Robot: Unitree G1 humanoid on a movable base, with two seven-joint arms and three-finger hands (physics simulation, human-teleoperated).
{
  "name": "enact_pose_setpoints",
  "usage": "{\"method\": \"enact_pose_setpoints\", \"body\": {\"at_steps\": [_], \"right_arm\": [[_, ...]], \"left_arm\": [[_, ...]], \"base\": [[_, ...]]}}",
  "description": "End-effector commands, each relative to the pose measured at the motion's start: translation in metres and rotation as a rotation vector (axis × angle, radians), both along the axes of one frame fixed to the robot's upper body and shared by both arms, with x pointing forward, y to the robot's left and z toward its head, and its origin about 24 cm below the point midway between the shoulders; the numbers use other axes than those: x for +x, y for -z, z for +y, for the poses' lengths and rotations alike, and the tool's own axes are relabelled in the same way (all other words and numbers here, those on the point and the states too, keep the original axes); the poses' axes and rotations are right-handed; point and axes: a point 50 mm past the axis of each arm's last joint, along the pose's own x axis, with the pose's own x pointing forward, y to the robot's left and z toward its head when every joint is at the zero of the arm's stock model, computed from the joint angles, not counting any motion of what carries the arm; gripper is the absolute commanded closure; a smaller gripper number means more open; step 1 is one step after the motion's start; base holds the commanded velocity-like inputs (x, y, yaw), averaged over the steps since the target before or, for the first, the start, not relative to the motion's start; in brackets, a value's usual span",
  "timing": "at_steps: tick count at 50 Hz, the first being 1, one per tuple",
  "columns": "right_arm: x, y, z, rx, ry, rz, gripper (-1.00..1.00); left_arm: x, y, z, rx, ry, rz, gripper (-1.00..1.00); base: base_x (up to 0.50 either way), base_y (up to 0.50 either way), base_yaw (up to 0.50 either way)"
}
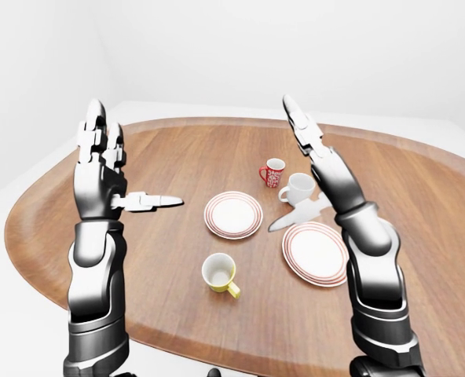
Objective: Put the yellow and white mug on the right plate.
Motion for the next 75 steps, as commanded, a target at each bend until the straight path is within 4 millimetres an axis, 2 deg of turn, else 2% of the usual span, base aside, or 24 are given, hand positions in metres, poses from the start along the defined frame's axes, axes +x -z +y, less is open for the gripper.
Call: {"method": "enact_pose_setpoints", "body": {"at_steps": [1,15,26,40,48,61,66,75], "right_arm": [[0.0,0.005,0.007,-0.075,0.004,0.017,-1.0],[-0.008,0.009,0.028,-0.238,-0.005,0.02,-1.0],[-0.012,0.014,0.044,-0.337,-0.014,0.041,-1.0],[-0.008,0.02,0.051,-0.405,0.022,0.069,-1.0],[-0.005,0.03,0.053,-0.415,0.05,0.102,-1.0],[0.014,0.051,0.064,-0.399,0.055,0.178,-1.0],[0.014,0.054,0.069,-0.405,0.051,0.185,-1.0],[0.015,0.072,0.072,-0.428,0.075,0.228,-1.0]], "left_arm": [[0.001,-0.009,0.009,0.036,-0.015,-0.02,-1.0],[0.003,-0.014,0.04,0.023,-0.077,-0.013,-1.0],[0.005,-0.009,0.04,0.025,-0.068,0.013,-1.0],[0.007,-0.009,0.044,0.022,-0.076,0.021,-1.0],[0.007,-0.004,0.042,0.028,-0.071,0.042,-1.0],[0.006,-0.008,0.043,0.027,-0.07,0.024,-1.0],[0.005,-0.009,0.043,0.026,-0.07,0.019,-1.0],[0.004,-0.012,0.044,0.027,-0.071,0.008,-1.0]], "base": [[0.0,0.0,0.0],[0.0,0.0,0.0],[0.0,0.0,0.0],[0.0,0.0,0.0],[0.0,0.0,0.0],[0.0,0.0,0.0],[0.0,0.0,0.0],[0.0,0.0,0.0]]}}
